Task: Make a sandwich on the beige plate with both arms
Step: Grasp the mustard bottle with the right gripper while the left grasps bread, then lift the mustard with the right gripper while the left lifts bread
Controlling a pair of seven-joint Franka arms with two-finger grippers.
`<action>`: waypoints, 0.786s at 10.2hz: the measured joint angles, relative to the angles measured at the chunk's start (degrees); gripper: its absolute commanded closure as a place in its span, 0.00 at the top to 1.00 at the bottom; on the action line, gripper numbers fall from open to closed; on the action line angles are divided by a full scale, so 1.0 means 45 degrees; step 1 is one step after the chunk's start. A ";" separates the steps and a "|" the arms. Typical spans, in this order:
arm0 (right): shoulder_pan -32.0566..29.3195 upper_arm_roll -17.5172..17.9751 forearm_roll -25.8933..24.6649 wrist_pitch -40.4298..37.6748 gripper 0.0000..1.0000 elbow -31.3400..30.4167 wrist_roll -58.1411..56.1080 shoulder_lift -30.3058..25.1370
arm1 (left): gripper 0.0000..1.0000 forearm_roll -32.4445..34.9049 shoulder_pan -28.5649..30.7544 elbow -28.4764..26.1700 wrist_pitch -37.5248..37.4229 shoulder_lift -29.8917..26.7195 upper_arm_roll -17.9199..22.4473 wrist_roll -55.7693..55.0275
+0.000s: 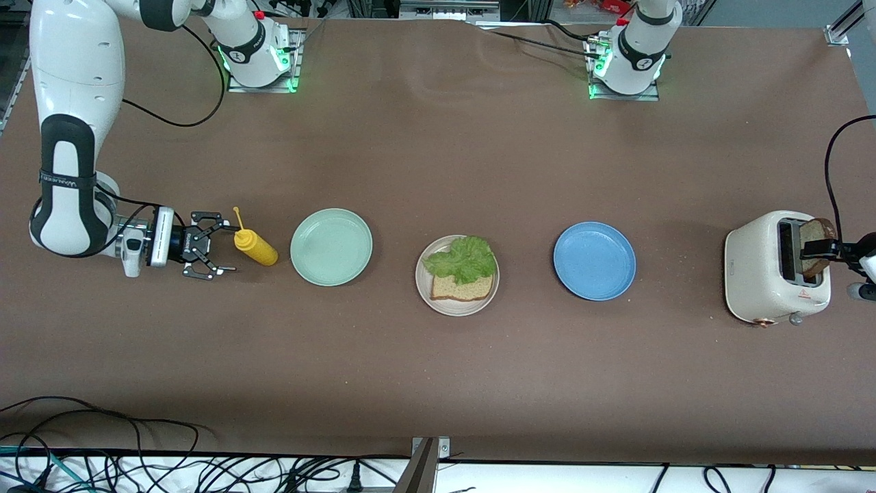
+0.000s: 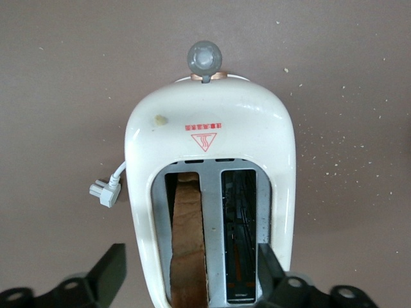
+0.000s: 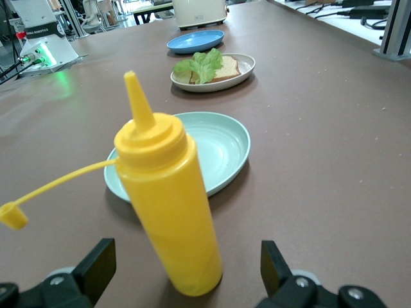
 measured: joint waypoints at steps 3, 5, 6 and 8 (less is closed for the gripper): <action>-0.0021 0.0654 0.0176 -0.0030 0.94 0.0032 -0.0011 0.0027 | 0.20 0.0000 0.0001 -0.0011 0.0008 -0.0001 -0.0007 0.0236; -0.0022 0.0733 0.0178 -0.0047 0.21 0.0031 -0.0085 0.0071 | 0.00 0.0000 0.0001 -0.0004 0.0078 -0.0007 -0.0003 0.0374; -0.0024 0.0733 0.0179 -0.0058 0.06 0.0031 -0.0111 0.0075 | 0.00 0.0000 0.0005 0.0002 0.0101 -0.0013 0.0000 0.0405; -0.0030 0.0733 0.0180 -0.0109 0.00 0.0055 -0.0113 0.0075 | 0.00 0.0146 0.0007 0.0009 0.0125 -0.0021 -0.0001 0.0476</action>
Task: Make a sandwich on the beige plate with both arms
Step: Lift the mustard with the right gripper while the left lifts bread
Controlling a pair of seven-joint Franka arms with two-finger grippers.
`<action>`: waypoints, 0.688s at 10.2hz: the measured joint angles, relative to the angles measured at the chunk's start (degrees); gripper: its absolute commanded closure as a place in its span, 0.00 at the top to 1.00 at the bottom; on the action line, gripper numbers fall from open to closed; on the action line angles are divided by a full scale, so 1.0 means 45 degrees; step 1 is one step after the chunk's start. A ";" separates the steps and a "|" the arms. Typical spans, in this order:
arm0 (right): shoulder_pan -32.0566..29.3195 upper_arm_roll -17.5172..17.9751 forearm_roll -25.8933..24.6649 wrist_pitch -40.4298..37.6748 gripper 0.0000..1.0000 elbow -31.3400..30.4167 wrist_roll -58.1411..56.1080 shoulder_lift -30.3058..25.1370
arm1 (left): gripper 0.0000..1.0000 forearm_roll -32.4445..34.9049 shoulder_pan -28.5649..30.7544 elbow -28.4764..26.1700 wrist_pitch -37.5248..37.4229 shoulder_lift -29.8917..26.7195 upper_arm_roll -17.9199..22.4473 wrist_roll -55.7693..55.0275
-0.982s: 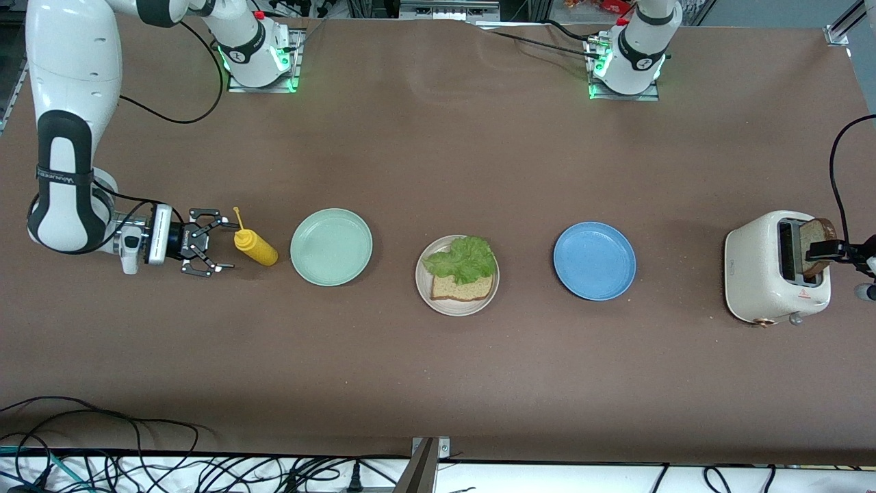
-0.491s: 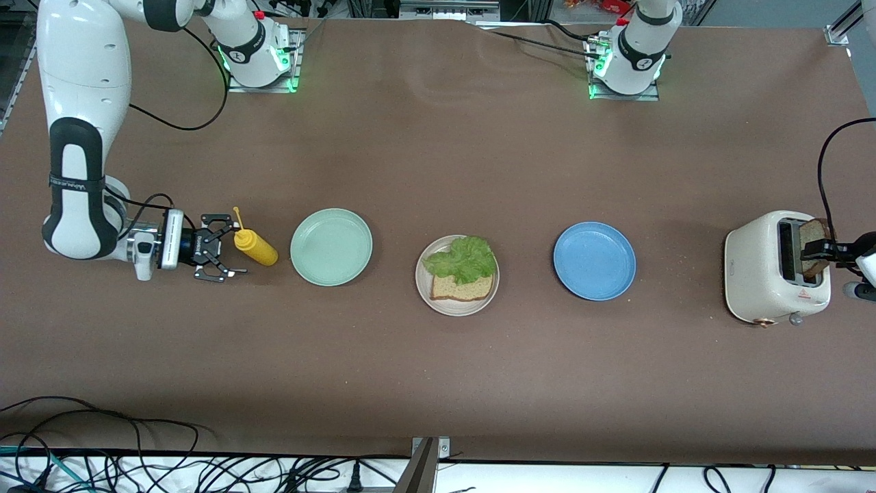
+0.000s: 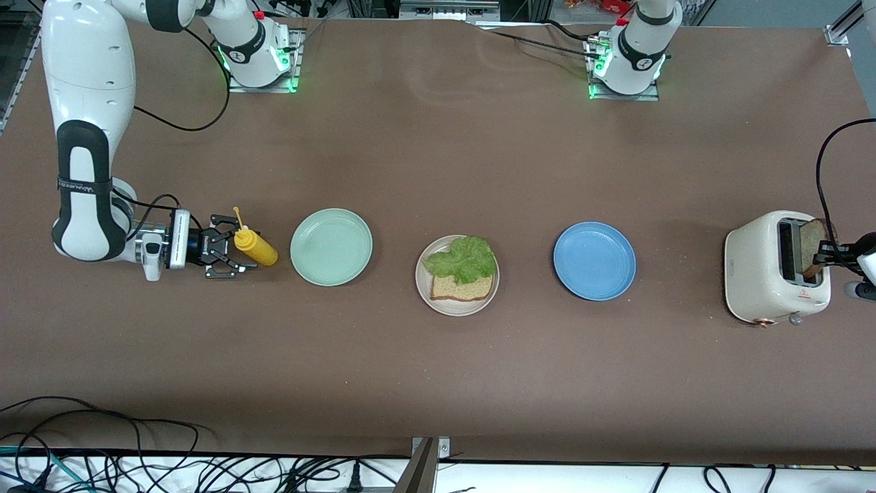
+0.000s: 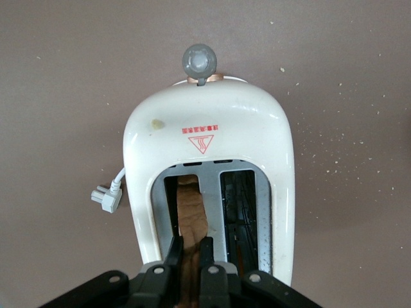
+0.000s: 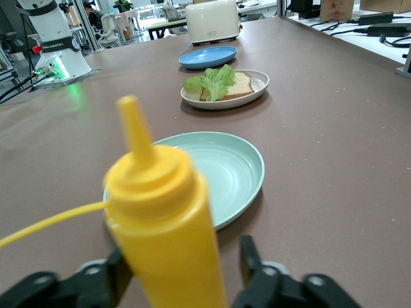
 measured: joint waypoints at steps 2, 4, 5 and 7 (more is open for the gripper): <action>0.0018 0.0010 0.0002 -0.0013 0.00 0.0093 0.0241 -0.0002 | 0.00 0.0635 0.0000 0.0134 0.0042 -0.0051 -0.0033 0.0253; 0.0139 0.0018 -0.0018 -0.0022 0.00 0.0416 0.0787 -0.0084 | 0.00 0.0702 -0.0002 0.0393 0.0041 -0.0171 -0.0050 0.0629; 0.0260 0.0014 -0.0219 -0.0026 0.00 0.0774 0.1460 -0.0143 | 0.00 0.0705 -0.0006 0.0540 0.0016 -0.0240 -0.0086 0.0872; 0.0716 0.0011 -0.1793 -0.0029 0.00 0.1973 0.4311 -0.0415 | 0.00 0.0714 -0.0025 0.1087 -0.0654 -0.0344 -0.0214 0.1394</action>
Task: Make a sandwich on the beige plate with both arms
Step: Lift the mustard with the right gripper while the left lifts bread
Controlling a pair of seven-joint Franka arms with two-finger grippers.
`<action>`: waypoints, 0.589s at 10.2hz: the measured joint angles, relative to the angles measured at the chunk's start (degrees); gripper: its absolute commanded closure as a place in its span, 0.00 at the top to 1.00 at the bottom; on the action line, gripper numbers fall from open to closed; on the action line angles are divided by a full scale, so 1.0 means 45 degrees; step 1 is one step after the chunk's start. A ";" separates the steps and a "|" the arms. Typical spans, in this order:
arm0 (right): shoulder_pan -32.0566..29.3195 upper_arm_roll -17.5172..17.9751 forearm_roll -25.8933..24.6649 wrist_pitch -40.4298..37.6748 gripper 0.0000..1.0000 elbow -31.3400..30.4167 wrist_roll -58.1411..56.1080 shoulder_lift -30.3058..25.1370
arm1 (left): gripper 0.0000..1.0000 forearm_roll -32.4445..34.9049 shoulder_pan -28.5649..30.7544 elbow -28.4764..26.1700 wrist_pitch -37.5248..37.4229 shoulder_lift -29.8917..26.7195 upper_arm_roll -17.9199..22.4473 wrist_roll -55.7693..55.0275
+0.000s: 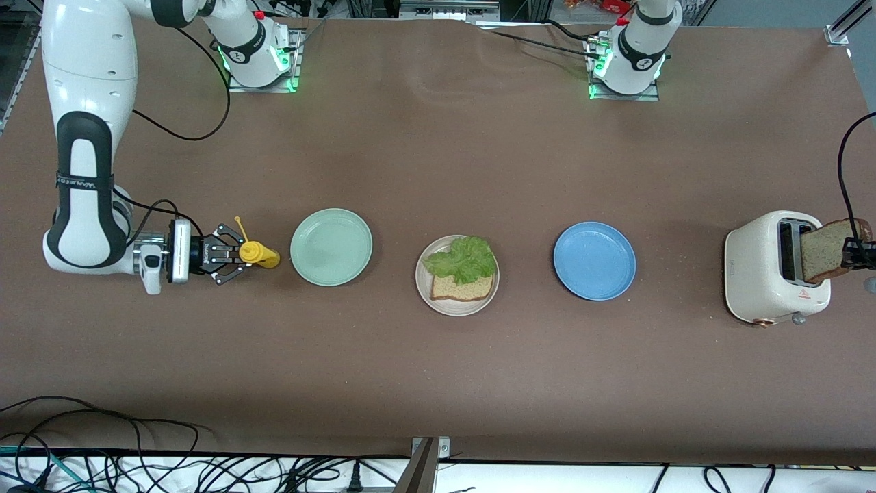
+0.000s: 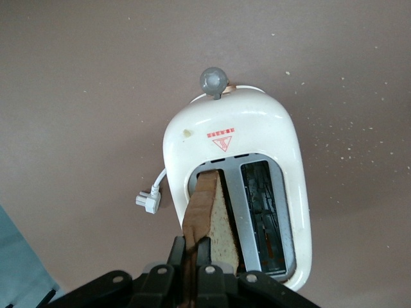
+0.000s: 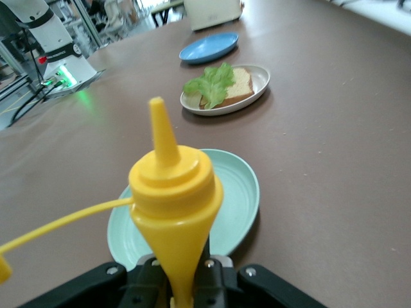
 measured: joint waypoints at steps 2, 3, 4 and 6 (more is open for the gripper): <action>0.0605 0.0000 -0.1948 0.0007 0.00 0.1518 0.3061 -0.0356 | 0.00 0.0000 -0.0146 0.0787 -0.1064 -0.0089 -0.0158 0.0262; 0.0995 0.0000 -0.2823 0.0004 0.00 0.2159 0.4476 -0.0451 | 0.00 0.0000 -0.0348 0.1143 -0.1482 -0.0135 -0.0219 0.0271; 0.1491 -0.0008 -0.3633 0.0019 0.00 0.2610 0.5849 -0.0489 | 0.00 0.0000 -0.0553 0.1338 -0.1707 -0.0185 -0.0230 0.0271; 0.2582 -0.0017 -0.5511 0.0124 0.00 0.3359 0.8666 -0.0489 | 0.00 0.0000 -0.0638 0.1423 -0.1764 -0.0193 -0.0222 0.0271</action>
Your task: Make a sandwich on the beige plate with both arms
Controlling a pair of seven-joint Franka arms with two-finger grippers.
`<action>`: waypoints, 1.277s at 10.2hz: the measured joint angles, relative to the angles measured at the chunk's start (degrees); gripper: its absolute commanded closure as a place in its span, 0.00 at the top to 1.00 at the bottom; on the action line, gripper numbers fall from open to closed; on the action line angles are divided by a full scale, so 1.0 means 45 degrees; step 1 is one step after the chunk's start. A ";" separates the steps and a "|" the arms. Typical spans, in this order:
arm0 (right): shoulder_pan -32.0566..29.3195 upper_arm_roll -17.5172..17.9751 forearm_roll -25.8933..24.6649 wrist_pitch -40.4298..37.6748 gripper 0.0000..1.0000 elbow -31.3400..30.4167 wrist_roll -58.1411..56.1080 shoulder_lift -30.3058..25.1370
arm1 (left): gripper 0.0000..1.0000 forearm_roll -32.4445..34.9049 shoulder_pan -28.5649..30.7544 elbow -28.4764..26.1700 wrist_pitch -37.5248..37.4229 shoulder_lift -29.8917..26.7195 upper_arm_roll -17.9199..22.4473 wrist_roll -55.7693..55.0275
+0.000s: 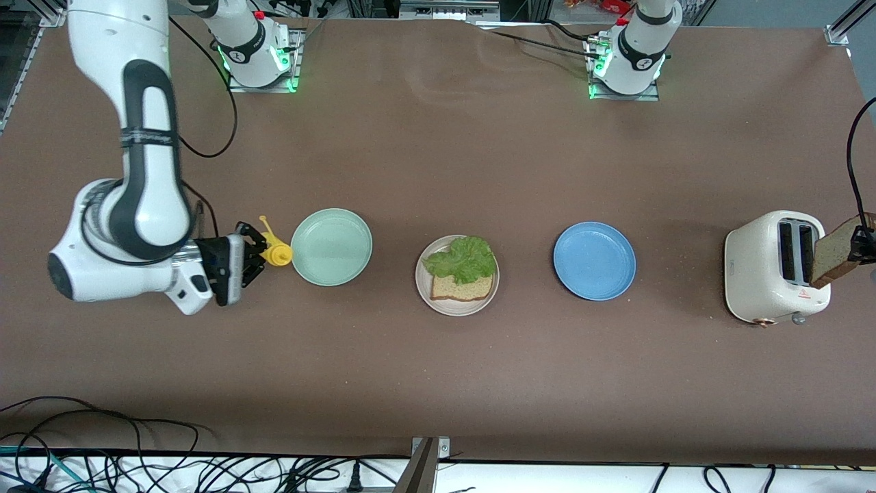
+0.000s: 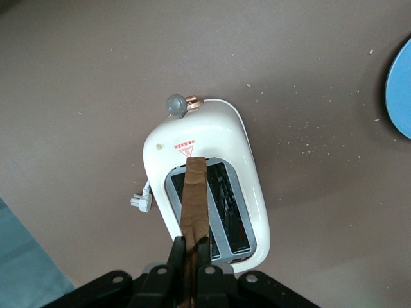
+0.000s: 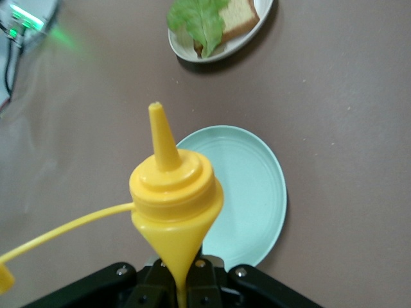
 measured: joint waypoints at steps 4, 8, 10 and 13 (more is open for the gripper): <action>0.2432 -0.0005 -0.3632 0.0202 0.00 0.1132 0.4695 -0.0002 | 0.00 0.0000 -0.0068 0.0004 -0.0003 0.0001 -0.0033 0.0017; 0.4894 0.0056 -0.8119 0.0451 0.00 0.1836 0.7851 0.0113 | 0.00 0.0000 -0.0529 0.0188 -0.0354 -0.0279 -0.0096 0.0016; 0.6166 0.0092 -1.0184 0.0588 0.00 0.1879 0.9287 0.0334 | 0.00 0.0000 -0.0638 0.0193 -0.0610 -0.0403 -0.0103 0.0017; 0.7753 0.0167 -1.3007 0.0724 0.00 0.1888 1.0951 0.0943 | 0.00 -0.0002 -0.1163 0.0204 -0.0883 -0.0523 -0.0117 0.0011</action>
